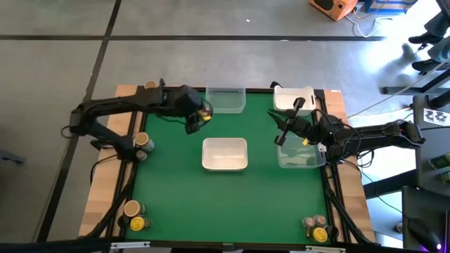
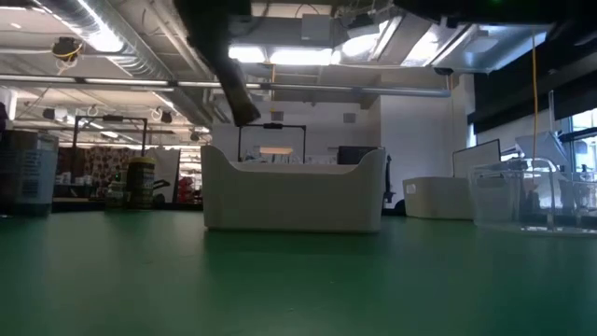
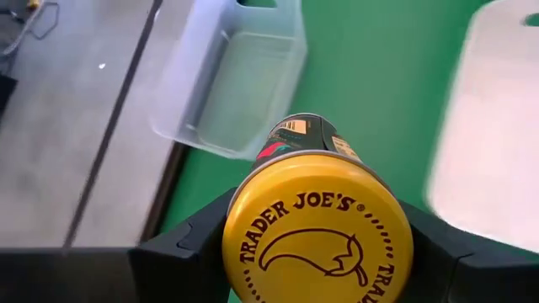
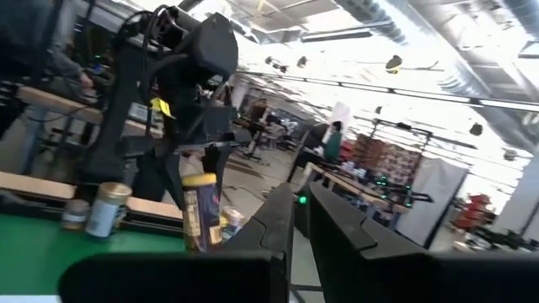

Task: Sort spices by type
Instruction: Put the middle yellow seasoning bottle into the top transparent bin

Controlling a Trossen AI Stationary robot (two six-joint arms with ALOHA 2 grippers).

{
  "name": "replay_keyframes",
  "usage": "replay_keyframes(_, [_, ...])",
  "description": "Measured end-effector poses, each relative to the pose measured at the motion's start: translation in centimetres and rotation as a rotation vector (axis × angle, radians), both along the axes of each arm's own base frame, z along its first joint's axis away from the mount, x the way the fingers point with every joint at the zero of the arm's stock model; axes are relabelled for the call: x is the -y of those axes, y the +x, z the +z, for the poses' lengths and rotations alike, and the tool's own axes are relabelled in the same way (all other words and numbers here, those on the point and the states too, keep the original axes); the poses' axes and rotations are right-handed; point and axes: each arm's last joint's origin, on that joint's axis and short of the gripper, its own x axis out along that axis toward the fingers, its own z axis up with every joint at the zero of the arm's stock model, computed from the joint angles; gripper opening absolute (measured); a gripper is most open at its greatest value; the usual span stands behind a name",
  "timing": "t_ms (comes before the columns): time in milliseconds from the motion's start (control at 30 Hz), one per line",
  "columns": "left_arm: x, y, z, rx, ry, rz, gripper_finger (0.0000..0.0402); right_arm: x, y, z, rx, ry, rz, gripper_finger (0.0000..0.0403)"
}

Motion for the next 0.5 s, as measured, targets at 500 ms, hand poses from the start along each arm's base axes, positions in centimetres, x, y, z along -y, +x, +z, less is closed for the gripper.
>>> replay_keyframes(500, [-11.2,4.8,-0.6,-0.058,-0.001,0.052,0.0221,2.6,-0.2,-0.2,-0.007,0.047,-0.123,0.0039])
